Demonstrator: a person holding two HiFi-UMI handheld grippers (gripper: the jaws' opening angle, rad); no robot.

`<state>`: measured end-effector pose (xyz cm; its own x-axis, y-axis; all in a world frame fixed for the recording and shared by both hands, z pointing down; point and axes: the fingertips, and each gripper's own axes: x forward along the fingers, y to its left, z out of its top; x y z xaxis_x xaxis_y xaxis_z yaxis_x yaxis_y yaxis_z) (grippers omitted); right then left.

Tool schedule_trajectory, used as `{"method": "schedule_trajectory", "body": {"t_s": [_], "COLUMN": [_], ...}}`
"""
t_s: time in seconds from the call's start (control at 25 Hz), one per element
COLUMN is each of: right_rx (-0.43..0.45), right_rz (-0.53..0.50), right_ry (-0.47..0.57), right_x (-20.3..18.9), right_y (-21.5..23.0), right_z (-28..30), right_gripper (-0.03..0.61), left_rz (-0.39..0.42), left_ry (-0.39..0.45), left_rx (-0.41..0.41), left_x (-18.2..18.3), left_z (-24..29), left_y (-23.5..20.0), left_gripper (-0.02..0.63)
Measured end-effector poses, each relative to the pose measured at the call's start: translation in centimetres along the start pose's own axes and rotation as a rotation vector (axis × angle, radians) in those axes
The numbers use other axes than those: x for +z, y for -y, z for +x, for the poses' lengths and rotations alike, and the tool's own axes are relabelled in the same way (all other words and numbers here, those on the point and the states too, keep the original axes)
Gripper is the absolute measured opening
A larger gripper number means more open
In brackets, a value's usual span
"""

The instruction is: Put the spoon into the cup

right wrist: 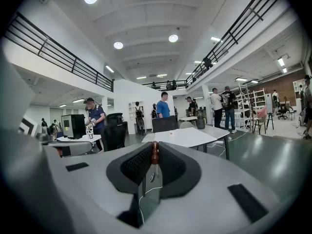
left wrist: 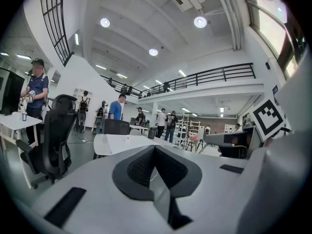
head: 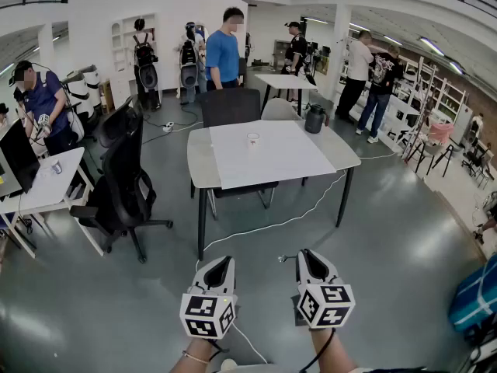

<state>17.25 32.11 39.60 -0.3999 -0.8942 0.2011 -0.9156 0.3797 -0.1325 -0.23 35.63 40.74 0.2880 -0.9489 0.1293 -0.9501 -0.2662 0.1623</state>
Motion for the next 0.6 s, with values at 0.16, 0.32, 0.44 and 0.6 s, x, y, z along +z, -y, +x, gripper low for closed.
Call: {"method": "schedule_trajectory", "body": {"t_s": [0.16, 0.32, 0.44, 0.6], "right_rx": [-0.015, -0.022, -0.031, -0.061], "right_rz": [0.005, 0.027, 0.074, 0.082], "right_ry": [-0.004, 0.001, 0.005, 0.000], "right_x": [-0.3, -0.5, -0.7, -1.0], "right_y": [-0.8, -1.7, -2.2, -2.5], "right_z": [0.6, 0.9, 1.0, 1.0], "right_gripper": [0.061, 0.061, 0.061, 0.061], "left_rz": [-0.003, -0.005, -0.004, -0.010], "left_ry": [-0.002, -0.009, -0.013, -0.023], "left_rx": [-0.005, -0.014, -0.025, -0.039], "left_x": [0.0, -0.2, -0.3, -0.5], "left_z": [-0.2, -0.5, -0.8, -0.9], "left_y": [-1.4, -2.5, -3.2, -4.0], "left_gripper": [0.018, 0.018, 0.018, 0.018]}}
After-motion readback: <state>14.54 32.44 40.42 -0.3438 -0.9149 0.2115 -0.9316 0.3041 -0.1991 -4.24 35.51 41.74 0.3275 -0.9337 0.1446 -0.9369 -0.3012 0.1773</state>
